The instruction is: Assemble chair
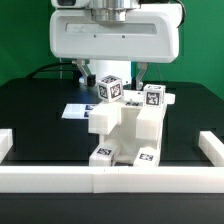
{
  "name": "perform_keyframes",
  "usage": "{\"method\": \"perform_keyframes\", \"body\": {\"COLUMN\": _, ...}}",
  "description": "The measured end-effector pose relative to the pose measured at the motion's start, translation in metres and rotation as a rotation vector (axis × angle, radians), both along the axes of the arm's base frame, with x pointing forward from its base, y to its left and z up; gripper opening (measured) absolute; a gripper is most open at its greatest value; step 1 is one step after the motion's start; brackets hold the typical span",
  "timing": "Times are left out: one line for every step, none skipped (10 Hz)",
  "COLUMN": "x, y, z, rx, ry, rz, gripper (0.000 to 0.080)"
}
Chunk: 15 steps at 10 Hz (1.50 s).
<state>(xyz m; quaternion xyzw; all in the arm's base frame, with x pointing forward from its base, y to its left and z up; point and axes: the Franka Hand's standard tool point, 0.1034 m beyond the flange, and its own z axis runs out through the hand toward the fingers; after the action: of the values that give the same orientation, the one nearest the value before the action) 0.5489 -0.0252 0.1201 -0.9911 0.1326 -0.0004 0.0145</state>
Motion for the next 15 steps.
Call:
{"method": "perform_keyframes", "body": {"x": 0.0, "y": -0.0001, "z": 0.0, "rx": 0.0, "ry": -0.002, "rz": 0.063, "gripper": 0.0648}}
{"method": "perform_keyframes", "body": {"x": 0.0, "y": -0.0002, "z": 0.0, "rx": -0.001, "ry": -0.004, "rz": 0.141, "gripper": 0.0648}}
{"method": "perform_keyframes", "body": {"x": 0.0, "y": -0.0004, "z": 0.0, "rx": -0.001, "ry": -0.006, "rz": 0.216, "gripper": 0.0648}}
{"method": "perform_keyframes", "body": {"x": -0.0001, "y": -0.0007, "z": 0.0, "rx": -0.002, "ry": -0.008, "rz": 0.287, "gripper": 0.0648}}
{"method": "perform_keyframes", "body": {"x": -0.0001, "y": -0.0009, "z": 0.0, "rx": -0.004, "ry": -0.01, "rz": 0.37, "gripper": 0.0648}}
{"method": "perform_keyframes", "body": {"x": -0.0002, "y": -0.0016, "z": 0.0, "rx": -0.011, "ry": -0.009, "rz": 0.458, "gripper": 0.0648}}
{"method": "perform_keyframes", "body": {"x": -0.0003, "y": -0.0018, "z": 0.0, "rx": -0.013, "ry": -0.009, "rz": 0.504, "gripper": 0.0648}}
{"method": "perform_keyframes", "body": {"x": -0.0003, "y": -0.002, "z": 0.0, "rx": -0.014, "ry": -0.009, "rz": 0.541, "gripper": 0.0648}}
{"method": "perform_keyframes", "body": {"x": -0.0005, "y": -0.0032, "z": 0.0, "rx": -0.02, "ry": -0.007, "rz": 0.609, "gripper": 0.0648}}
{"method": "perform_keyframes", "body": {"x": -0.0006, "y": -0.0046, "z": 0.0, "rx": -0.025, "ry": -0.005, "rz": 0.686, "gripper": 0.0648}}
{"method": "perform_keyframes", "body": {"x": -0.0007, "y": -0.0051, "z": 0.0, "rx": -0.028, "ry": -0.004, "rz": 0.705, "gripper": 0.0648}}
{"method": "perform_keyframes", "body": {"x": -0.0007, "y": -0.0052, "z": 0.0, "rx": -0.028, "ry": -0.003, "rz": 0.692, "gripper": 0.0622}}
{"method": "perform_keyframes", "body": {"x": -0.0008, "y": -0.0054, "z": 0.0, "rx": -0.028, "ry": -0.003, "rz": 0.692, "gripper": 0.0622}}
{"method": "perform_keyframes", "body": {"x": -0.0008, "y": -0.0054, "z": -0.0001, "rx": -0.028, "ry": -0.003, "rz": 0.692, "gripper": 0.0444}}
{"method": "perform_keyframes", "body": {"x": -0.0008, "y": -0.0055, "z": -0.0001, "rx": -0.028, "ry": -0.003, "rz": 0.692, "gripper": 0.0285}}
